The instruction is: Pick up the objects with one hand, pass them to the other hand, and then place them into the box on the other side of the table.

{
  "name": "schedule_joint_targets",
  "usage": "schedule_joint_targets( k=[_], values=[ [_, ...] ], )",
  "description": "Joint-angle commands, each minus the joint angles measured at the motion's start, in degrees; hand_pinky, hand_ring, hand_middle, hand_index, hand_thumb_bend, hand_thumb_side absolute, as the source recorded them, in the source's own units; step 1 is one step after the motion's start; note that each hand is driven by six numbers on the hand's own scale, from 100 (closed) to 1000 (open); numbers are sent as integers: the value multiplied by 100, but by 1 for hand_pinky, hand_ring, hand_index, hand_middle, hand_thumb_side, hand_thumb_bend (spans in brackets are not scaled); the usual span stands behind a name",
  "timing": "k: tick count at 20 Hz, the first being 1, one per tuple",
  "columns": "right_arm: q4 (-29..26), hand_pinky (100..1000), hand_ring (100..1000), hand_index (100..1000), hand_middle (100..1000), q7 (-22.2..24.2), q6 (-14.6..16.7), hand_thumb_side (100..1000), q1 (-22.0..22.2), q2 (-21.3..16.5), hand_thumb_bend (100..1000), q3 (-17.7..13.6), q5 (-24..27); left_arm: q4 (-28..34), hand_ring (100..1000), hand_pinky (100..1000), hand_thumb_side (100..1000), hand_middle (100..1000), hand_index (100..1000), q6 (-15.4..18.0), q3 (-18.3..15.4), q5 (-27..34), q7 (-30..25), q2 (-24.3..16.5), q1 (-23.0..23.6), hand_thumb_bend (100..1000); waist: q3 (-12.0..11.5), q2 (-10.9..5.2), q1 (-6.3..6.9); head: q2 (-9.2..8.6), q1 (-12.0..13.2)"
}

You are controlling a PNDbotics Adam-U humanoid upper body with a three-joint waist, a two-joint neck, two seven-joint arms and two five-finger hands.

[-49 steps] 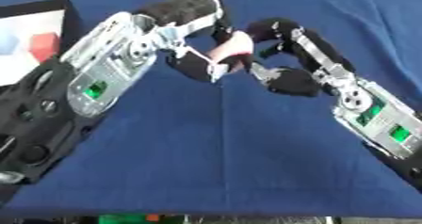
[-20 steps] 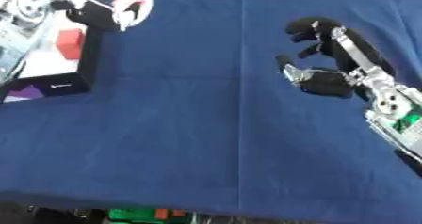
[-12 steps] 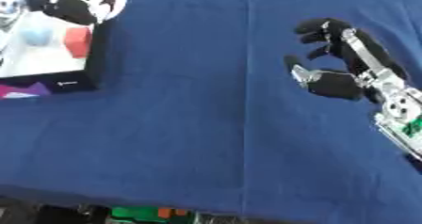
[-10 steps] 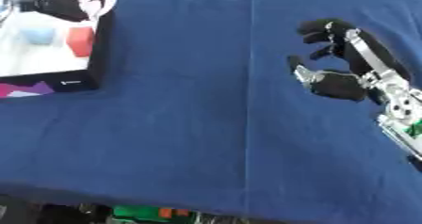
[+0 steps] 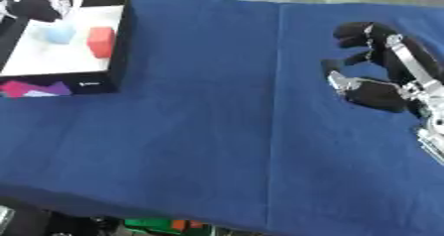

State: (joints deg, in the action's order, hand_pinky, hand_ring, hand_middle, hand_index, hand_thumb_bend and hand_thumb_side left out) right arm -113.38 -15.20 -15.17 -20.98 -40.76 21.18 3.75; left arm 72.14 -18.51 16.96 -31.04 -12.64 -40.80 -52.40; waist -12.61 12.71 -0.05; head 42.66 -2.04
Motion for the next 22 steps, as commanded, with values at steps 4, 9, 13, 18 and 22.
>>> schedule_joint_targets(
  k=[4, 9, 13, 18, 22],
  values=[
    [-121, 677, 799, 760, 827, -49, 25, 176, -35, -150, 250, -94, -5, -437, 636, 744, 100, 523, 425, 55, -216, -159, 301, -91, -89, 100, 17, -78, -9, -81, 71],
    [-121, 677, 799, 759, 827, -83, 71, 169, -37, -141, 250, -116, 1, -856, 644, 751, 100, 544, 454, 194, -282, -177, 663, 30, -123, 100, 61, -73, -27, -90, 96],
    [-121, 676, 799, 759, 819, -114, 101, 169, -41, -140, 248, -131, 18, -1165, 659, 758, 100, 572, 504, 394, -322, -185, 954, 122, -142, 100, 98, -58, -34, -102, 96],
    [-121, 677, 798, 757, 815, -140, 82, 170, -21, -124, 247, -131, 11, -1523, 760, 804, 292, 737, 743, 531, -373, -300, 1160, 211, -167, 351, 151, -33, -36, -111, 122],
    [-121, 677, 798, 757, 816, -139, 81, 170, -9, -119, 244, -128, 6, -1631, 793, 818, 483, 783, 810, 516, -368, -620, 1123, 225, -165, 526, 163, -22, -34, -55, 96]
  ],
)
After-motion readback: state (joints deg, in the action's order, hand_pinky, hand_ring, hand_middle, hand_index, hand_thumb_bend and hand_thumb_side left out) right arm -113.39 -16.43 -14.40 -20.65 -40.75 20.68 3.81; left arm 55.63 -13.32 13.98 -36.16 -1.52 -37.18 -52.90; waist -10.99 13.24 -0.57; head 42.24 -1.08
